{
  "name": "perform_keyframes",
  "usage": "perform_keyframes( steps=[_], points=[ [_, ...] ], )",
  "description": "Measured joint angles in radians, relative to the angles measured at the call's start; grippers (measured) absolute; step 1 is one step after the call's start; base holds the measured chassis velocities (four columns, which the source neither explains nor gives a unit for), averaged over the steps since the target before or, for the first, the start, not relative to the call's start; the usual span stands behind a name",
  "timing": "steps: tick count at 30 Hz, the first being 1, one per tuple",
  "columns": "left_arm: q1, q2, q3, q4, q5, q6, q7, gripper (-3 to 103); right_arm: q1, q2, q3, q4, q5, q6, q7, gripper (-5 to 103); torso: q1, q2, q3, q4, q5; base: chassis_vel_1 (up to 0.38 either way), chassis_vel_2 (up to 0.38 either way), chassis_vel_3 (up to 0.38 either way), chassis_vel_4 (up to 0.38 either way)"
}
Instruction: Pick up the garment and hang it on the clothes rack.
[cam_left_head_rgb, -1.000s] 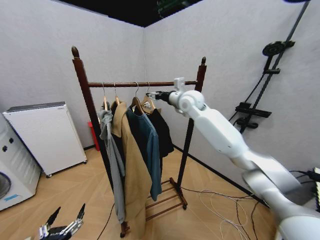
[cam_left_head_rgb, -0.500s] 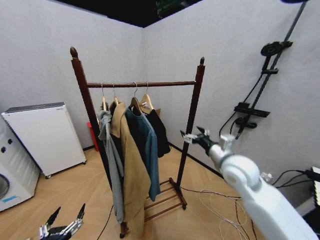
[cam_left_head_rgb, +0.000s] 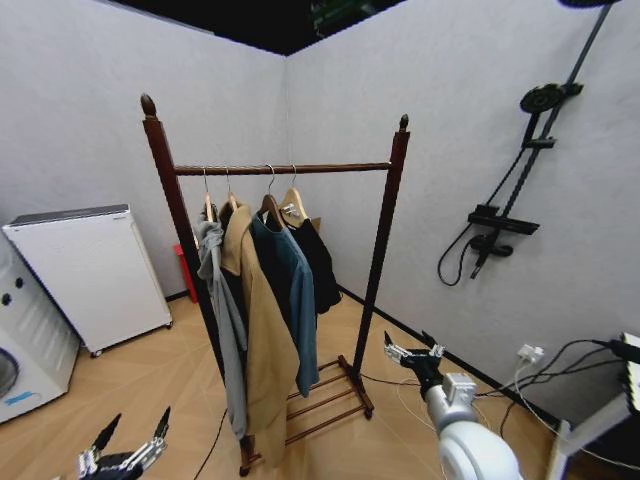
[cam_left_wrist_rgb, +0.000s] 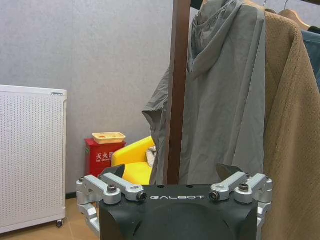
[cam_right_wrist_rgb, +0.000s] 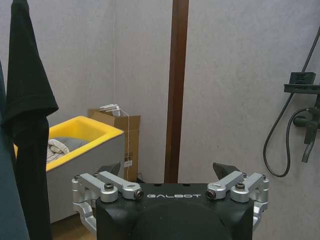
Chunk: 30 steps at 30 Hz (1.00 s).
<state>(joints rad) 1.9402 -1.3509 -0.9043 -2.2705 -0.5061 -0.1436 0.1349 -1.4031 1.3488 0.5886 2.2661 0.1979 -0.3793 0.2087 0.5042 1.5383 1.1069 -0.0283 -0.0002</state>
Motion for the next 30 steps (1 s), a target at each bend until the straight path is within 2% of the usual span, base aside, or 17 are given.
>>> perform_keyframes(
  steps=[9,19,30],
  points=[
    [0.000,0.000,0.000,0.000,0.000,0.000,0.000,100,-0.026,0.019,-0.001,-0.002,-0.045,0.058,-0.002,100,0.000,0.000,0.000,0.0001,0.0001,-0.003,-0.004,-0.006,-0.002],
    [0.000,0.000,0.000,0.000,0.000,0.000,0.000,100,-0.025,0.017,0.000,-0.014,-0.048,0.069,-0.004,100,0.000,0.000,0.000,-0.0001,0.0002,-0.033,-0.082,-0.089,-0.036],
    [0.000,0.000,0.000,0.000,0.000,0.000,0.000,100,-0.022,0.016,0.000,-0.032,-0.051,0.085,-0.015,100,0.000,0.000,0.000,-0.0001,0.0001,-0.022,-0.175,-0.167,-0.044]
  ],
)
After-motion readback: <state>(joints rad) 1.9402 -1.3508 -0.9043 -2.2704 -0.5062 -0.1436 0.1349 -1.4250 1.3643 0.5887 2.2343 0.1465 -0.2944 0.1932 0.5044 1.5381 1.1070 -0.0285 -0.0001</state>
